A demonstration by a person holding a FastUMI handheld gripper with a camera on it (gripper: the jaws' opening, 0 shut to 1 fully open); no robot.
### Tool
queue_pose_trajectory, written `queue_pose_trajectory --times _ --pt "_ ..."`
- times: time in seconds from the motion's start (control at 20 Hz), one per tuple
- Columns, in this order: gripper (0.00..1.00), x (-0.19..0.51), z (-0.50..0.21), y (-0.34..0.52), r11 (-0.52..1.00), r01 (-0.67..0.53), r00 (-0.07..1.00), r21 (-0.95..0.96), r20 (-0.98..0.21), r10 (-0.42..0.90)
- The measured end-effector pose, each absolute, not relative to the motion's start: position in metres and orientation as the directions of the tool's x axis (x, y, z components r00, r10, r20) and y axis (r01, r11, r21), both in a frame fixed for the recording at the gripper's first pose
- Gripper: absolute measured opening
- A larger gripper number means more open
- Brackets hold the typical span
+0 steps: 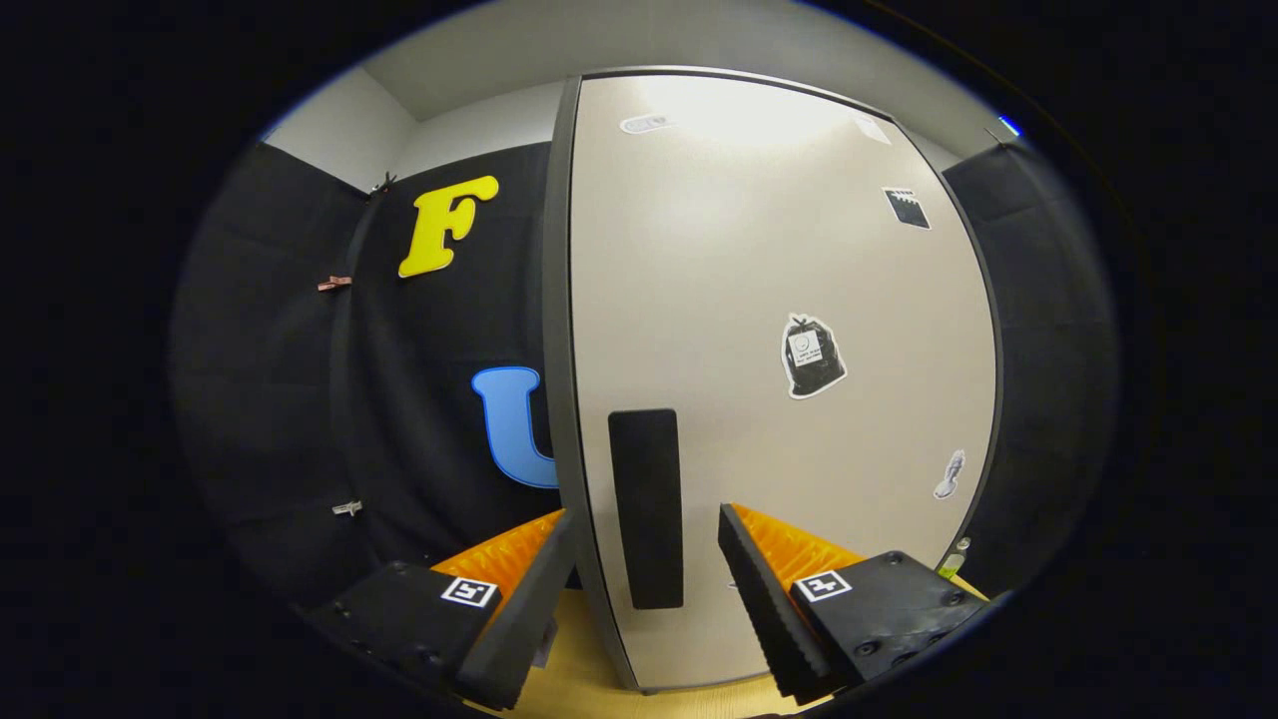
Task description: Open the shoe cabinet door, grab the shoes and put them into the shoe cabinet, then close the shoe cabinet door.
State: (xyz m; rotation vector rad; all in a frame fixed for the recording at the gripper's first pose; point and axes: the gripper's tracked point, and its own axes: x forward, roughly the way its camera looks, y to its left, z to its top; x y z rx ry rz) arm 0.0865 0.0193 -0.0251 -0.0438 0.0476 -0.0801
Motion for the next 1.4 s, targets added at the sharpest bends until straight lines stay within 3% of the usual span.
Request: queue_pose_trajectory --times 0.15,0.2,0.3,0.45,0.65,0.75,1.2,1.25,1.4 --pt "0.91 0.094 -0.029 0.016 0.994 0.1 0.993 -0.05 -0.05 -0.102" --pt "0.82 0.096 -0.029 0.016 0.993 0.104 0.993 -0.05 -0.05 -0.107" --pt "0.77 0.095 -0.029 0.015 0.992 0.115 0.992 -0.048 -0.047 -0.117" --pt "0.53 0.1 -0.027 0.015 0.992 0.119 0.992 -0.049 -0.035 -0.12" --pt "0.54 0.102 -0.033 0.015 0.991 0.119 0.991 -0.063 -0.057 -0.122" --pt "0.37 0.103 -0.033 0.013 0.989 0.129 0.99 -0.076 -0.053 -0.133" --pt "0.37 0.098 -0.034 0.013 0.99 0.114 0.991 -0.08 -0.064 -0.12" --pt "0.26 0.096 -0.033 0.014 0.991 0.11 0.991 -0.078 -0.064 -0.115" --pt "0.25 0.086 -0.032 0.016 0.994 0.086 0.993 -0.072 -0.076 -0.091"
